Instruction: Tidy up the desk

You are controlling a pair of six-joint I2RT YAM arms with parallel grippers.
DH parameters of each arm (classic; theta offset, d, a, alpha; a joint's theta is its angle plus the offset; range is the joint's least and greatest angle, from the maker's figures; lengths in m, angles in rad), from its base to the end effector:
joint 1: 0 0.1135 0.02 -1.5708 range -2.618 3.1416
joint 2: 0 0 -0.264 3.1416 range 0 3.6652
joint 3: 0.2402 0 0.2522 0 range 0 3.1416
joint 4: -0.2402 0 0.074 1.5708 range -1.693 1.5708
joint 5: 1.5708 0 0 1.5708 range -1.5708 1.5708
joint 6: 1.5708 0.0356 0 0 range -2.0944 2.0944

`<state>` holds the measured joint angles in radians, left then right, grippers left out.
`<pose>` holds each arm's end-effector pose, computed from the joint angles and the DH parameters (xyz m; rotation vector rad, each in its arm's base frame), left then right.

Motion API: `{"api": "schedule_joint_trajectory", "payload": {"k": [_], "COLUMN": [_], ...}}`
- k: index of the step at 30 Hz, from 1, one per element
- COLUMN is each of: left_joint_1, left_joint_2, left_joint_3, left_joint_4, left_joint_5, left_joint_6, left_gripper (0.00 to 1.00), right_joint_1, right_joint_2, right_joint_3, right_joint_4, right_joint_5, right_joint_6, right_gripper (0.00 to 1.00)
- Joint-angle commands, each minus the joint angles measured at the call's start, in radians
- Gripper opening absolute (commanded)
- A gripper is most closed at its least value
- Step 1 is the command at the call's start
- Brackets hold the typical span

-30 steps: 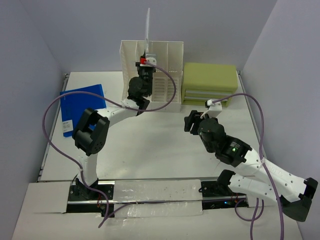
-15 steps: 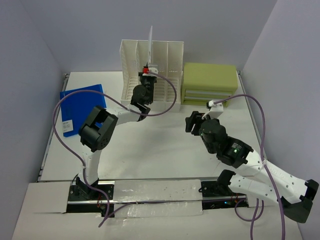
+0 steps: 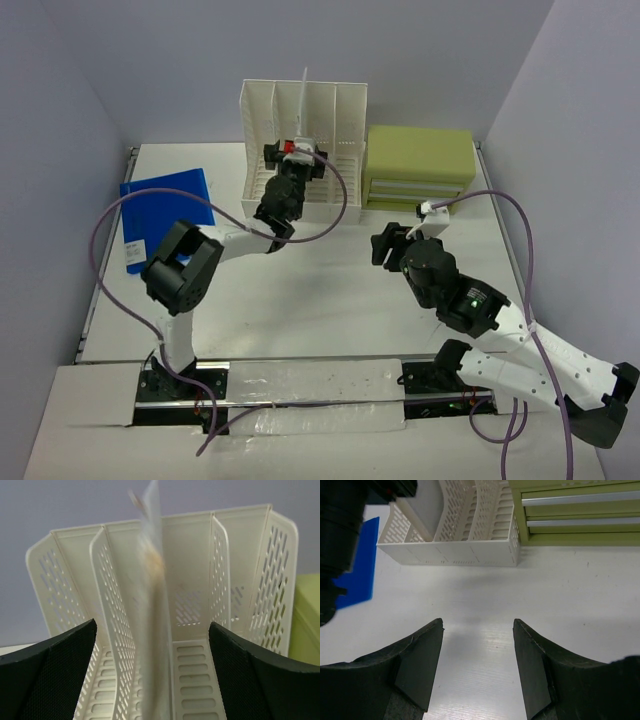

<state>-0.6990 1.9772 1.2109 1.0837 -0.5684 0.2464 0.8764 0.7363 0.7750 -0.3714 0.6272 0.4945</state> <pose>0.3501 -0.2693 0.2618 0.1163 1.2995 -0.0305 0.1210 0.1127 0.3266 0.0670 1.8525 0.3611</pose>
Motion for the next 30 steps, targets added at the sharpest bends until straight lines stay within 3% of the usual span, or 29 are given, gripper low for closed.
{"api": "schedule_joint_trajectory", "payload": {"k": [1, 4, 7, 10, 13, 17, 21, 25, 30], "left_joint_1": [0.0, 0.018, 0.082, 0.16, 0.249, 0.367, 0.495, 0.631, 0.859], "left_joint_2": [-0.221, -0.37, -0.477, -0.576, -0.694, -0.896, -1.044, -1.104, -1.052], "left_joint_3": [0.1, 0.15, 0.23, 0.266, 0.233, 0.072, -0.04, -0.154, -0.255], "left_joint_4": [-0.309, -0.62, -1.008, -1.259, -1.396, -1.443, -1.617, -1.777, -1.853], "left_joint_5": [-0.026, 0.023, 0.253, 0.356, 0.331, 0.268, 0.269, 0.319, 0.438], "left_joint_6": [-0.12, -0.206, -0.209, -0.197, -0.178, -0.094, -0.071, -0.081, -0.029], "left_gripper": [0.99, 0.99, 0.99, 0.99, 0.99, 0.99, 0.99, 0.99, 0.99], "right_joint_1": [-0.007, -0.007, -0.007, -0.006, -0.007, -0.007, -0.008, -0.008, -0.008], "right_joint_2": [0.012, 0.032, 0.063, 0.083, 0.109, 0.13, 0.14, 0.141, 0.17], "right_joint_3": [0.0, -0.001, -0.013, -0.026, -0.051, -0.069, -0.103, -0.129, -0.136], "right_joint_4": [0.01, 0.012, 0.012, 0.026, 0.054, 0.102, 0.168, 0.226, 0.271], "right_joint_5": [-0.034, -0.089, -0.124, -0.152, -0.188, -0.238, -0.315, -0.364, -0.393], "right_joint_6": [0.028, 0.035, 0.044, 0.045, 0.039, 0.03, 0.028, 0.033, 0.028], "right_gripper": [0.66, 0.66, 0.66, 0.66, 0.66, 0.66, 0.66, 0.66, 0.66]}}
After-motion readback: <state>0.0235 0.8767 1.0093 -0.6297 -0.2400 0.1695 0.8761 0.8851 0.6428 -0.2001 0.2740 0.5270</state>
